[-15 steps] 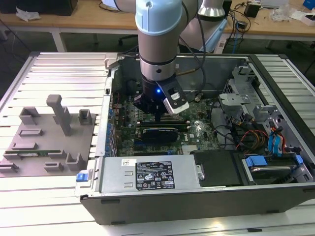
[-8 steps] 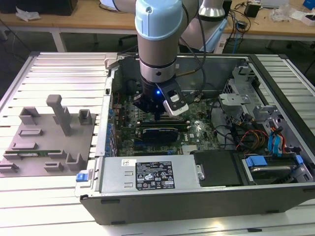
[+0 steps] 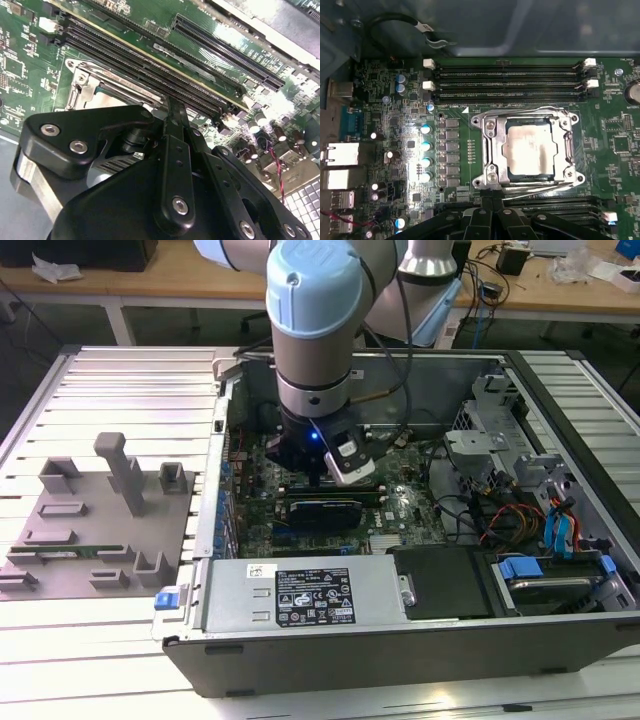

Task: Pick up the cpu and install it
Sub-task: 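Install the second cpu locking lever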

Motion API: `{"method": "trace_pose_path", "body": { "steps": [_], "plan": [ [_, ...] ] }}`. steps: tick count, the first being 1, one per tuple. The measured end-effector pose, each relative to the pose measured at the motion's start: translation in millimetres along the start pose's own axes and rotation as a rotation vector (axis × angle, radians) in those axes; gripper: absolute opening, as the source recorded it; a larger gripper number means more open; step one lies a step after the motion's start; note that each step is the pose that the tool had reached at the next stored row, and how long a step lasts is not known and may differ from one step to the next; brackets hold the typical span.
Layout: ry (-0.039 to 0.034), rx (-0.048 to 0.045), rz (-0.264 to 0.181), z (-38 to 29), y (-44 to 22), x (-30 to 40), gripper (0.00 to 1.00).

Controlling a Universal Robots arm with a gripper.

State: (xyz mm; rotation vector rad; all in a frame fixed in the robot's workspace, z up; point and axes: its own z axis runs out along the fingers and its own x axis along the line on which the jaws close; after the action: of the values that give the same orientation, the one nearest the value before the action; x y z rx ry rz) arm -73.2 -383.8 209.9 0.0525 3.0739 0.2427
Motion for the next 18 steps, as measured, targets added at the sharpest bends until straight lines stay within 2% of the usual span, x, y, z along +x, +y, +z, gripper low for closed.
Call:
{"method": "trace_pose_path", "body": {
  "steps": [2,3,6,14,18],
  "plan": [
    [0.0002,-0.0068,0.001,1.7,-0.3,0.5,0.11],
    [0.0003,-0.0137,0.001,3.0,-0.4,0.8,0.11],
    [0.0006,-0.0205,0.001,4.6,-0.7,0.9,0.11],
    [0.0009,-0.0292,0.002,5.3,-1.6,1.0,0.11],
    [0.0011,-0.0399,0.003,4.9,-2.8,1.0,0.11]
  ]
}}
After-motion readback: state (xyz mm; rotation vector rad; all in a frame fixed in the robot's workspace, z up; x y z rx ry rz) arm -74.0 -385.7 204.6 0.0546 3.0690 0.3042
